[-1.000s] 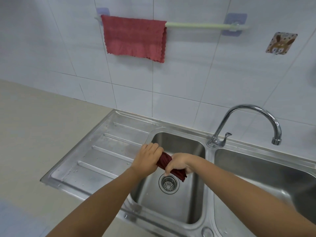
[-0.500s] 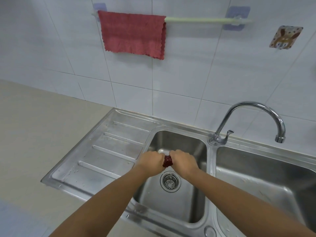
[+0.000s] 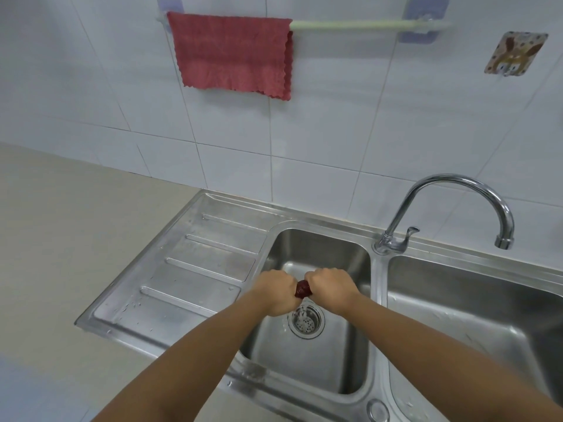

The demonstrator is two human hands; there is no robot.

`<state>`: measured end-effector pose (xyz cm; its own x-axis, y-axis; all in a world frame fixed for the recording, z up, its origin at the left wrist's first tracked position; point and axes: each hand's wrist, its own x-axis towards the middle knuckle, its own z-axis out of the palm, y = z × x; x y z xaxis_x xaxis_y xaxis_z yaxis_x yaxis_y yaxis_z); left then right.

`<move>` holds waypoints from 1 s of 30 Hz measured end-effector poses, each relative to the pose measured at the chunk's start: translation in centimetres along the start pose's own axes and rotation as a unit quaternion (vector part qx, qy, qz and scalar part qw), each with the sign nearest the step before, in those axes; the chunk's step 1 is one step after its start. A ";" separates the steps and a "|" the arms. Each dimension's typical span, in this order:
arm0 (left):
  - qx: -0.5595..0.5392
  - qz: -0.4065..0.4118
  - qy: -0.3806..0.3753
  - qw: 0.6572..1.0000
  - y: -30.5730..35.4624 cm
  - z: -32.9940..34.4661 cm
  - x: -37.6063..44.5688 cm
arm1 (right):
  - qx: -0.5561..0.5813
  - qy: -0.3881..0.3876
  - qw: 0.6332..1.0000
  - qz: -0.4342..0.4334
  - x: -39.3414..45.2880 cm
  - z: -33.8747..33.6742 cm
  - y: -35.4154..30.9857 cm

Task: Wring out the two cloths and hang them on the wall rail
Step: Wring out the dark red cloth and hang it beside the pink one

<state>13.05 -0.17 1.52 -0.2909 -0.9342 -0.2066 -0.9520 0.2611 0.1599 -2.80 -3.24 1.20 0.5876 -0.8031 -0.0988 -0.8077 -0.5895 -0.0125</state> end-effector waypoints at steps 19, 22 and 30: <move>-0.003 -0.023 0.361 0.932 -0.5 3.4 -2.1 | 0.449 -0.187 0.846 0.220 -0.1 -3.6 -0.1; 0.041 0.014 0.356 0.933 -0.7 3.8 -2.4 | 0.476 -0.245 0.823 0.190 -0.4 -5.0 -0.2; 0.036 0.147 0.384 0.911 -0.9 1.9 -1.0 | 0.391 -0.297 0.859 0.145 -0.8 -6.0 -0.9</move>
<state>14.05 1.01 -0.22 -0.4074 -0.7088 0.5759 -0.8556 0.5167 0.0305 -2.21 -2.60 7.29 0.4146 -0.5834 -0.6984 -0.8384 0.0535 -0.5424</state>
